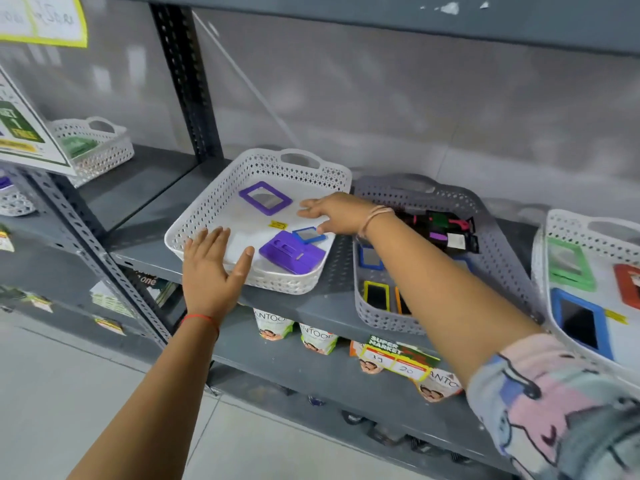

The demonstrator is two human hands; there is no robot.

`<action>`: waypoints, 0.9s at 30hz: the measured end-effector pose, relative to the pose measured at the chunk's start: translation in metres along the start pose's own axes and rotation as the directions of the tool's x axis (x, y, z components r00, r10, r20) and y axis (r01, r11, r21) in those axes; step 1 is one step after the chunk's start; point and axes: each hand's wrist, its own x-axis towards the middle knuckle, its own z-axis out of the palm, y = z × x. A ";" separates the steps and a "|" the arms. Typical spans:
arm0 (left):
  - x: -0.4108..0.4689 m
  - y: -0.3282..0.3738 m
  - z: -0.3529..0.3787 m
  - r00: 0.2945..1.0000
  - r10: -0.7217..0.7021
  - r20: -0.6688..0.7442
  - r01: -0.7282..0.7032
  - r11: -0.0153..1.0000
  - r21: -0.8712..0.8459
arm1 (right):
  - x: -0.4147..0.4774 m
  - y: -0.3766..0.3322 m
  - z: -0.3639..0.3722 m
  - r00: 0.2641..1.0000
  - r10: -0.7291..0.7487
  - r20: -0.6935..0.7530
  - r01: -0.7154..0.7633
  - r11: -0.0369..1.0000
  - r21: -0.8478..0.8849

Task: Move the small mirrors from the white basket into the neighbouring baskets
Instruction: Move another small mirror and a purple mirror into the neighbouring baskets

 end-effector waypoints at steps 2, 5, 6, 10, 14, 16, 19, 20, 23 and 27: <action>0.001 -0.002 0.002 1.000 -0.009 -0.016 0.009 1.000 0.002 | 0.028 0.002 0.006 0.997 0.023 0.068 -0.018 0.997 -0.072; 0.002 -0.001 0.005 0.998 0.001 -0.055 -0.001 1.000 0.000 | 0.050 0.003 0.014 0.990 0.062 0.129 -0.037 0.982 -0.185; 0.002 -0.002 0.006 0.998 -0.004 -0.062 0.004 1.000 0.001 | 0.058 0.004 0.017 0.987 0.068 0.147 -0.036 0.977 -0.209; 0.003 -0.002 0.008 0.998 -0.006 -0.070 0.007 1.000 0.010 | 0.075 0.005 0.028 0.983 0.058 0.172 -0.014 0.969 -0.247; 0.002 0.002 0.006 0.997 -0.001 -0.074 0.000 1.000 -0.008 | 0.078 0.006 0.034 0.990 0.060 0.130 -0.024 0.965 -0.260; 0.001 0.006 0.006 0.997 0.009 -0.071 -0.010 1.000 -0.010 | 0.079 0.009 0.036 0.993 0.063 0.095 -0.037 0.967 -0.253; 0.000 0.008 0.006 0.998 0.015 -0.068 -0.014 1.000 0.005 | 0.076 0.008 0.035 0.998 0.065 0.000 -0.064 0.988 -0.143; 0.000 0.008 0.006 0.998 0.013 -0.065 -0.013 1.000 0.009 | 0.073 0.008 0.033 0.996 0.063 -0.056 -0.068 0.995 -0.077; -0.001 0.008 0.006 0.998 0.017 -0.056 -0.016 1.000 0.026 | 0.053 0.008 0.021 0.965 0.094 -0.245 -0.065 0.990 0.121; -0.001 0.008 0.007 0.998 0.006 -0.055 -0.005 1.000 0.028 | 0.009 0.016 0.007 0.875 0.247 -0.416 -0.114 0.941 0.320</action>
